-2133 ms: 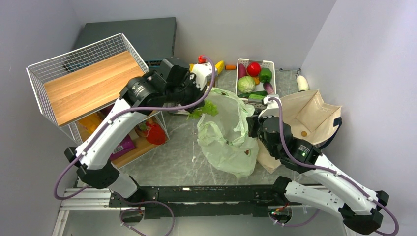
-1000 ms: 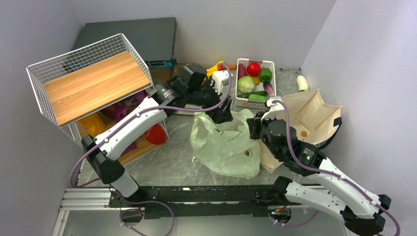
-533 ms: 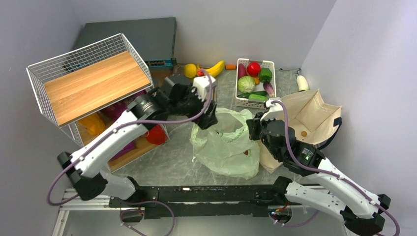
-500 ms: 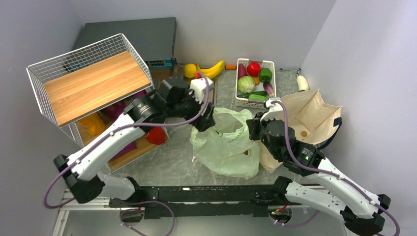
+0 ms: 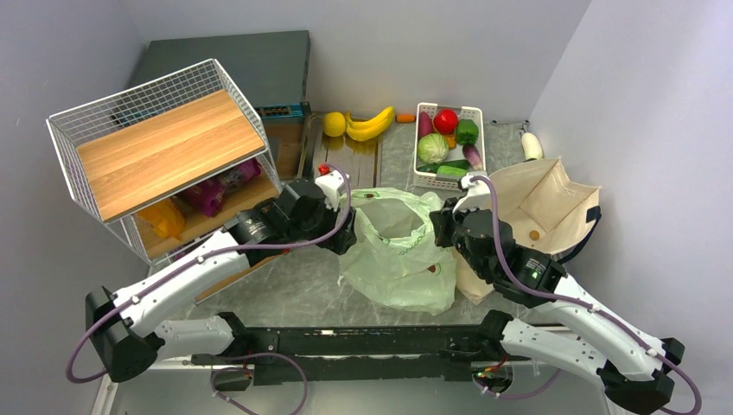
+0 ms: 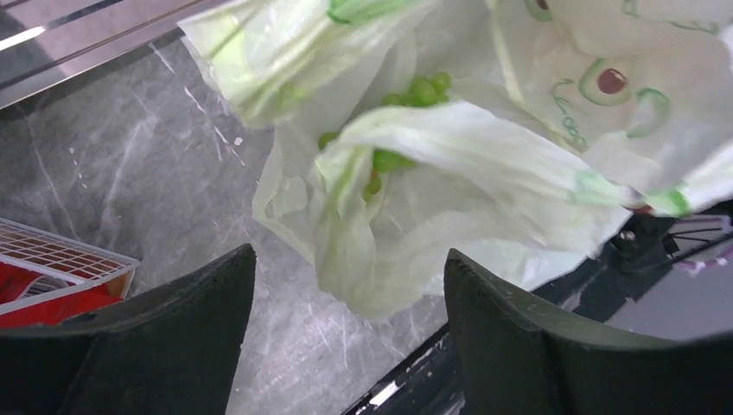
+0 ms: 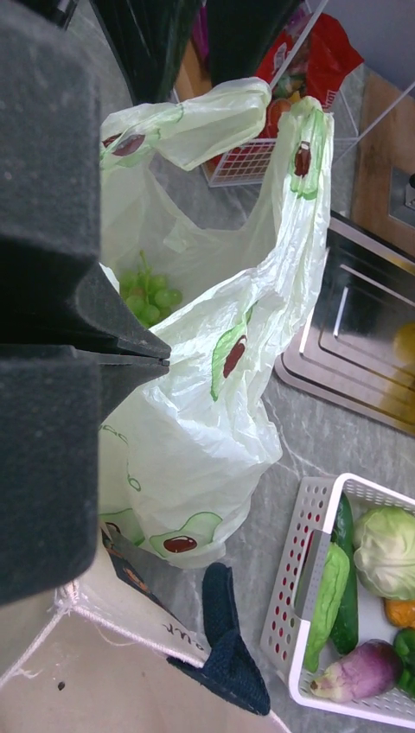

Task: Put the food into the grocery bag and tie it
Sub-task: Adjust the grocery bag at the center of the board.

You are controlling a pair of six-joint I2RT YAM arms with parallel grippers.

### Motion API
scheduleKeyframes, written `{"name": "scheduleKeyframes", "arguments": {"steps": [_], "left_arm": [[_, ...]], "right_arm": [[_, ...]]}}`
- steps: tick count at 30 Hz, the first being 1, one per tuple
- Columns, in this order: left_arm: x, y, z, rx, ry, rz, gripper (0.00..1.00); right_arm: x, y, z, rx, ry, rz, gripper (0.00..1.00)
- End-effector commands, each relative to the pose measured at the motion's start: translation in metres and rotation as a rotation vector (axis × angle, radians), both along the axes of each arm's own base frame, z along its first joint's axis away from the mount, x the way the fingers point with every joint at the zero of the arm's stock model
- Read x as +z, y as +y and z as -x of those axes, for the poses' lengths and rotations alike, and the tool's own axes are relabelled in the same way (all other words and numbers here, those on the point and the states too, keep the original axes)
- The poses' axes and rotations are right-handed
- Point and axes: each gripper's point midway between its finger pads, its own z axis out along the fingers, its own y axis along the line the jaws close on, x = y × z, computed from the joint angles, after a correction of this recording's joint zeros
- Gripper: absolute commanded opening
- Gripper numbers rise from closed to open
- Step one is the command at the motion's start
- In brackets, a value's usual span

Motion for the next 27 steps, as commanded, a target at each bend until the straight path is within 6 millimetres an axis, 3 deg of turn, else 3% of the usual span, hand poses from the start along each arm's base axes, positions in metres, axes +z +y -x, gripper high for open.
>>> {"name": "scheduleKeyframes", "arguments": {"steps": [1, 6, 10, 12, 20, 27], "left_arm": [[0.014, -0.013, -0.028, 0.089, -0.081, 0.075, 0.77], [0.004, -0.017, -0.036, 0.093, -0.088, 0.046, 0.54], [0.005, -0.033, -0.018, -0.065, -0.090, 0.093, 0.14], [0.007, -0.036, -0.001, -0.161, -0.086, 0.109, 0.01], [-0.010, -0.027, 0.080, -0.430, -0.032, 0.108, 0.05], [-0.034, -0.029, 0.115, -0.491, 0.004, 0.108, 0.18]], "right_arm": [[0.008, 0.001, 0.000, 0.000, -0.005, -0.031, 0.00], [0.008, 0.001, 0.000, -0.003, -0.003, -0.029, 0.00], [0.009, 0.003, -0.001, -0.003, -0.003, -0.026, 0.00], [0.009, 0.003, -0.002, -0.002, -0.001, -0.019, 0.00], [0.008, 0.006, -0.008, -0.013, -0.011, -0.003, 0.00], [0.003, 0.003, -0.015, -0.056, -0.012, 0.023, 0.00]]}}
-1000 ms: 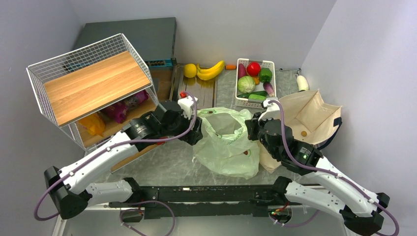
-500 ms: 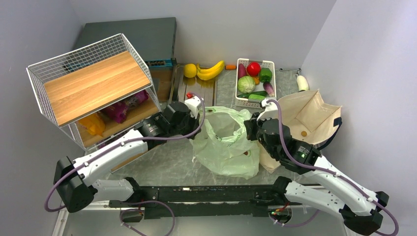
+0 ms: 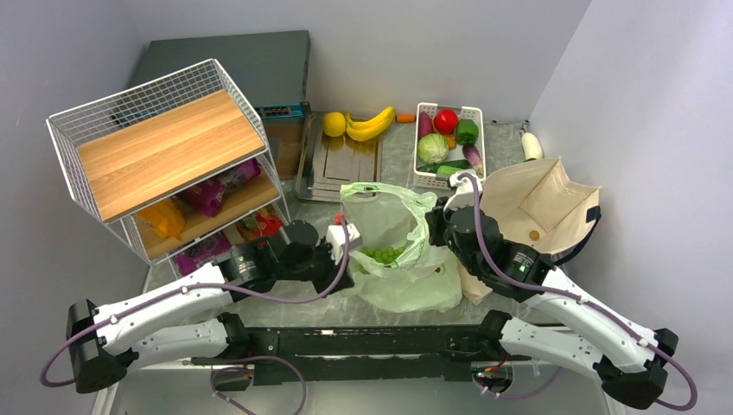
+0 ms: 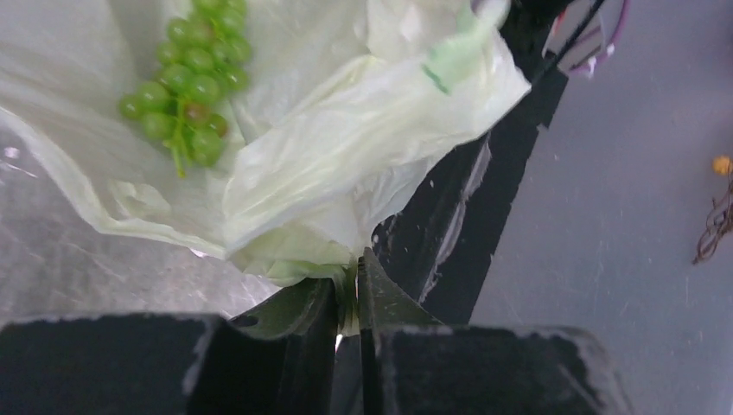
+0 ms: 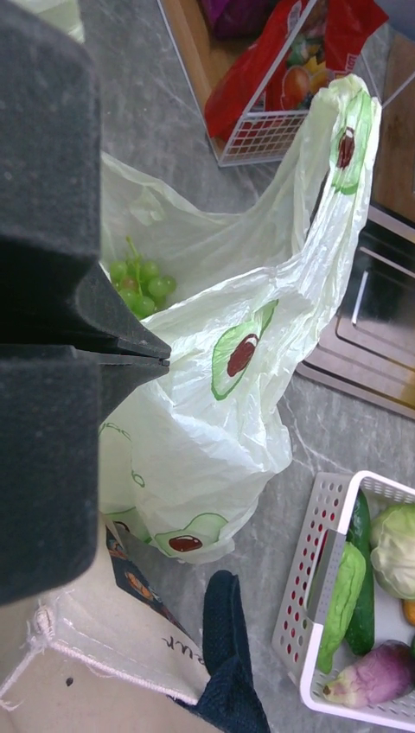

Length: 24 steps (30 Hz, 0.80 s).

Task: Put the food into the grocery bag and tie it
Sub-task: Adjust the grocery bag at the center of the board.

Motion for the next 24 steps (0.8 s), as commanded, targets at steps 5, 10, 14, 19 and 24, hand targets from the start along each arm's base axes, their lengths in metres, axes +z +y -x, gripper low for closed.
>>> {"name": "scheduleKeyframes", "arguments": {"steps": [5, 10, 14, 19, 24], "left_arm": [[-0.028, -0.025, 0.039, -0.095, 0.063, 0.040, 0.18], [-0.053, -0.039, 0.063, -0.143, 0.083, -0.036, 0.19], [-0.063, -0.047, 0.077, -0.179, 0.080, -0.104, 0.27], [-0.051, -0.051, 0.083, -0.204, 0.064, -0.125, 0.40], [-0.014, -0.039, 0.063, -0.115, -0.022, -0.145, 0.67]], "right_arm": [[0.011, -0.010, -0.011, -0.095, -0.037, -0.005, 0.00], [0.003, -0.012, -0.009, -0.096, -0.024, 0.004, 0.00], [-0.001, -0.013, -0.009, -0.097, -0.019, 0.012, 0.00], [-0.003, -0.013, -0.008, -0.092, -0.017, 0.012, 0.00], [-0.006, -0.013, -0.005, -0.079, -0.013, 0.006, 0.00]]}}
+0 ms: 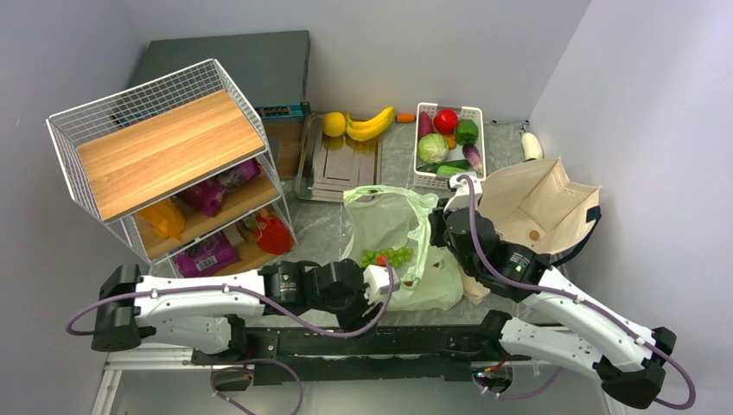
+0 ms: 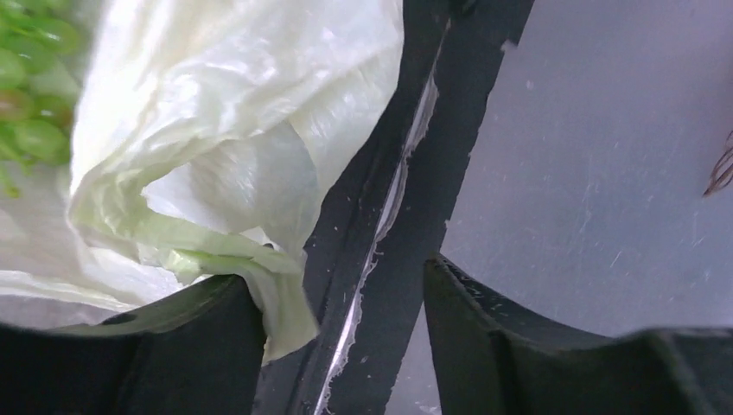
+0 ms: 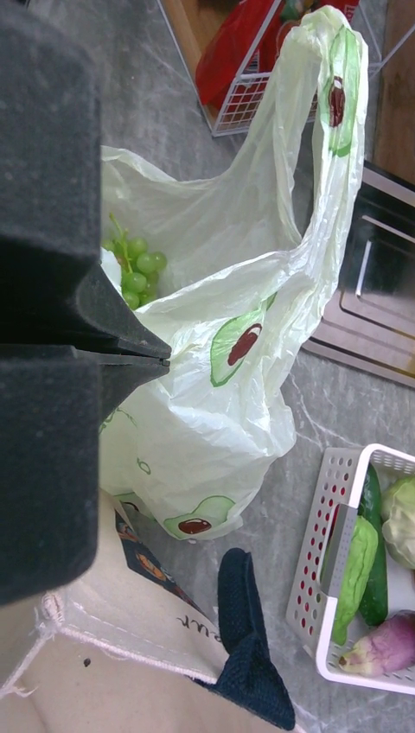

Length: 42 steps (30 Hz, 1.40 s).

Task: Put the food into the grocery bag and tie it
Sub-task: Adjust the grocery bag at the center of the board, then pick up the fake fruit from the tray.

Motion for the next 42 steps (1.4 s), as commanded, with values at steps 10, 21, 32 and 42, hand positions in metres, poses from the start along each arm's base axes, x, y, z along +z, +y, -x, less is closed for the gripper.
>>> {"name": "scheduleKeyframes", "arguments": {"steps": [10, 21, 32, 42], "left_arm": [[0.183, 0.031, -0.051, 0.274, -0.218, 0.182, 0.99], [0.258, 0.062, -0.144, 0.535, -0.443, 0.213, 1.00], [0.289, 0.010, -0.245, 0.524, -0.507, 0.251, 0.99], [0.269, -0.019, -0.355, 0.589, -0.521, 0.215, 0.99]], "right_arm": [[-0.005, -0.013, 0.006, -0.029, -0.007, -0.023, 0.00], [-0.007, -0.017, 0.011, -0.027, -0.006, -0.042, 0.00], [-0.009, -0.029, 0.025, -0.033, 0.017, -0.079, 0.00], [-0.040, -0.019, 0.046, 0.004, 0.145, -0.181, 0.00]]}}
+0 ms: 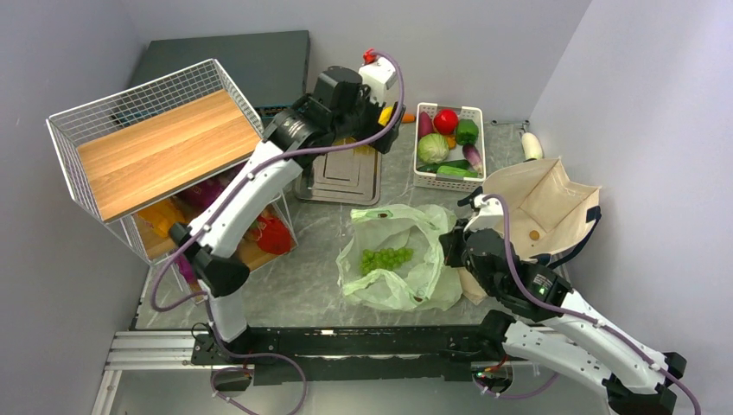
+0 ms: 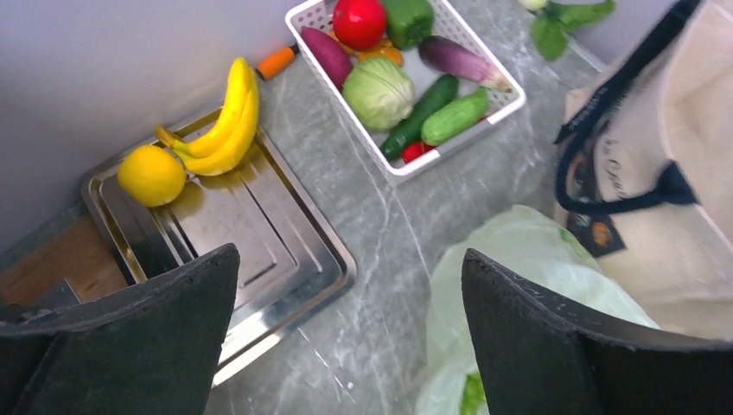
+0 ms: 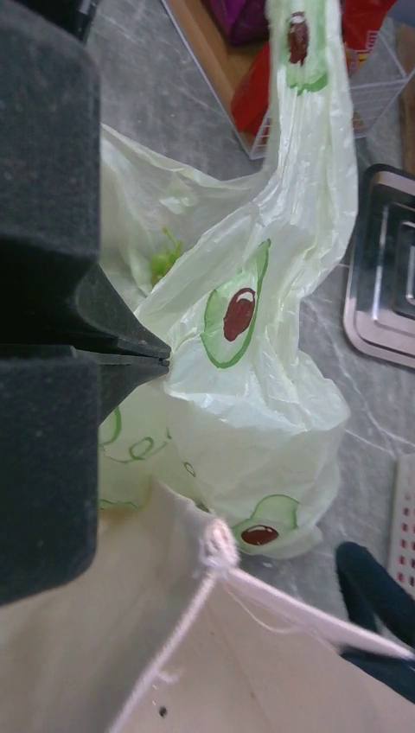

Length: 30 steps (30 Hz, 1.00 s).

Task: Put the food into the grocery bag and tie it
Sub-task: Pick up the fake fruit from the tray.

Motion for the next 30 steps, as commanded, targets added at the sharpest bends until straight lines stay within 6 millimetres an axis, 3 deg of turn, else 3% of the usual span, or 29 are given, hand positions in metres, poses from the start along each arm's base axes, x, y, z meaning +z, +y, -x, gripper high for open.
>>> {"name": "scheduleKeyframes", "arguments": {"steps": [1, 7, 12, 16, 24, 30], "left_arm": [[0.004, -0.009, -0.037, 0.002, -0.056, 0.021, 0.99], [-0.025, -0.005, -0.095, 0.080, -0.117, -0.045, 0.99], [-0.046, -0.013, -0.134, 0.102, -0.182, -0.093, 0.99], [-0.077, -0.021, -0.165, 0.093, -0.219, -0.138, 0.99], [-0.123, -0.027, -0.203, 0.057, -0.249, -0.154, 0.99], [-0.152, -0.017, -0.230, 0.080, -0.257, -0.172, 0.99]], "right_arm": [[-0.017, 0.008, 0.013, 0.027, 0.076, -0.085, 0.00], [-0.022, 0.016, 0.018, 0.052, 0.111, -0.126, 0.00], [-0.027, 0.021, 0.019, 0.065, 0.135, -0.118, 0.00], [-0.031, 0.023, 0.023, 0.074, 0.157, -0.123, 0.00], [-0.046, 0.021, 0.030, 0.064, 0.200, -0.142, 0.00], [-0.054, 0.024, 0.030, 0.059, 0.225, -0.144, 0.00]]}}
